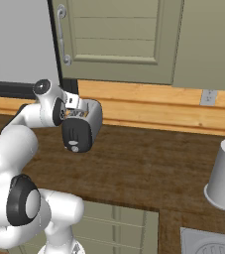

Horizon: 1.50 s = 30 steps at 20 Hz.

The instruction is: Start the toaster. Once the lever pops up, take the bread to the plate on the dining counter.

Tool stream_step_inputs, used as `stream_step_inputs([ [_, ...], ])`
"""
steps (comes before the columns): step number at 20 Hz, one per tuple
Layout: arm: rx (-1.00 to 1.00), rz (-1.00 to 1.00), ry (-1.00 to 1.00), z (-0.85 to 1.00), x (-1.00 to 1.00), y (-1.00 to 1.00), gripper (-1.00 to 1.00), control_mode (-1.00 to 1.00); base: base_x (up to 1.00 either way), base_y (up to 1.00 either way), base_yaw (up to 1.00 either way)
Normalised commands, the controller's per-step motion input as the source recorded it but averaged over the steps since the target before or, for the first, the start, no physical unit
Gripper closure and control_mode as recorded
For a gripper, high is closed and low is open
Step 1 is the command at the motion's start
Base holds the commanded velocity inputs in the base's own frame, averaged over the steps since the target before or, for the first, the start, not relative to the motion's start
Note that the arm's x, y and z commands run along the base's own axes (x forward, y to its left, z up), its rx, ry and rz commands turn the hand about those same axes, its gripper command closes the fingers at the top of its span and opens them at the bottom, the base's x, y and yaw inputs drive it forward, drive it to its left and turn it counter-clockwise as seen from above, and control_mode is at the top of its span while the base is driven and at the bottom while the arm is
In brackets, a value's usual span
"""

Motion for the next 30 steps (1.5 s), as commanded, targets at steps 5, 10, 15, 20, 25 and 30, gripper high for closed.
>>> stream_step_inputs([
  [5, 0.00, 0.00, 0.00, 0.00, 0.00, 0.00, -1.00, -1.00, 0.00, 0.00, 0.00],
  [10, 0.00, 0.00, 0.00, 0.00, 0.00, 0.00, -1.00, -1.00, 0.00, 0.00, 0.00],
  [15, 0.00, 0.00, 0.00, 0.00, 0.00, 0.00, -1.00, -1.00, 0.00, 0.00, 0.00],
  [20, 0.00, 0.00, 0.00, 0.00, 0.00, 0.00, -1.00, -1.00, 0.00, 0.00, 0.00],
  [25, 0.00, 0.00, 0.00, 0.00, 0.00, 0.00, -1.00, -1.00, 0.00, 0.00, 0.00],
  [30, 0.00, 0.00, 0.00, 0.00, 0.00, 0.00, -1.00, -1.00, 0.00, 0.00, 0.00],
])
